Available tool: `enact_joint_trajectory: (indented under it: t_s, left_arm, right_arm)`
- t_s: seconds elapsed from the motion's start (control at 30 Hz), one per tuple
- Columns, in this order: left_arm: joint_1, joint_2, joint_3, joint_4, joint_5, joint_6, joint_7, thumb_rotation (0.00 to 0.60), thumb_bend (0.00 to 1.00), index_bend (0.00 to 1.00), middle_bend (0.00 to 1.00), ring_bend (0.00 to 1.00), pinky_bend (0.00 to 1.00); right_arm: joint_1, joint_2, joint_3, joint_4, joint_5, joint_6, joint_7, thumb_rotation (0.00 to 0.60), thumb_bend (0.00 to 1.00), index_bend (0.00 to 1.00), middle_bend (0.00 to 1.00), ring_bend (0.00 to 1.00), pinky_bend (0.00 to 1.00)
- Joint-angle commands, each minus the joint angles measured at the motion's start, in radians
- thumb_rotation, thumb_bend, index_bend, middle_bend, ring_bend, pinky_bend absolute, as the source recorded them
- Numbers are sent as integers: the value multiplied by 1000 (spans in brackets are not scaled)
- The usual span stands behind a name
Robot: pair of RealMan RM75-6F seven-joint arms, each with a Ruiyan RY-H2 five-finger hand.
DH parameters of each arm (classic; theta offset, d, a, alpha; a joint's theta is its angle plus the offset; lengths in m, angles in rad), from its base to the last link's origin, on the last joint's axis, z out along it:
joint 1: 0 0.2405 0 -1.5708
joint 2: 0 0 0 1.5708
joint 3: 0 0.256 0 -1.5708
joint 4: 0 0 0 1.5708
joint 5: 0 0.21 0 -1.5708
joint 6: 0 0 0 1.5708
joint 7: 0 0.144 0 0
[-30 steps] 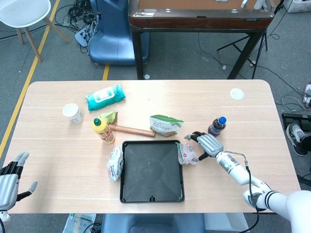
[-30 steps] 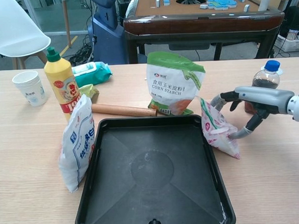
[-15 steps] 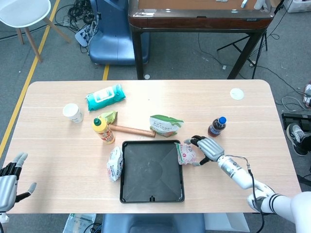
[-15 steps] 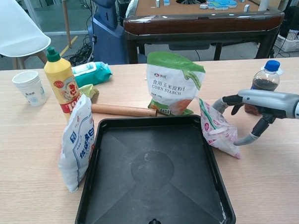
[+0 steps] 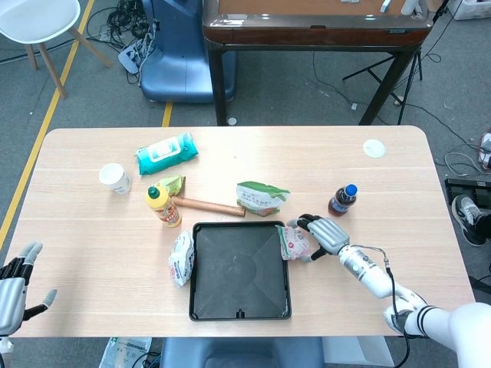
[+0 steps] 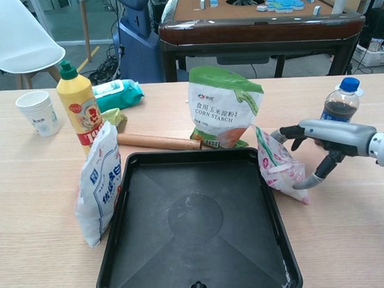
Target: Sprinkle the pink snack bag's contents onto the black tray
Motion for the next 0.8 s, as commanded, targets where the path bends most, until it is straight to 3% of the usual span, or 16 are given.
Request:
enact_joint_trajectory:
  t_s: [0.03,0.37,0.73,0.8]
  left_arm:
    - [0,-1,1,1,1,-2,-3,600,227,80,96,160,225]
    - [2,-2,2,4,7,1,-21,600,227,80,96,160,225]
    - [6,6,5,0,4,-3,-37,600,227,80,96,160,218]
    - [7,6,6,0,5,-3,-39,600,227,80,96,160,216]
  right_arm:
    - [-5,-7,-3,5,-1,7,-6,596,0,206,272,143,218]
    - [-21,-61,13,68,20,24,-36,599,0,215,300,143,218]
    - [-35,-133,19,161,18,58,-2,600,0,337,375,209,230]
    - [-40,-143,24,177,19,73,-4,600,47,375,401,247,268]
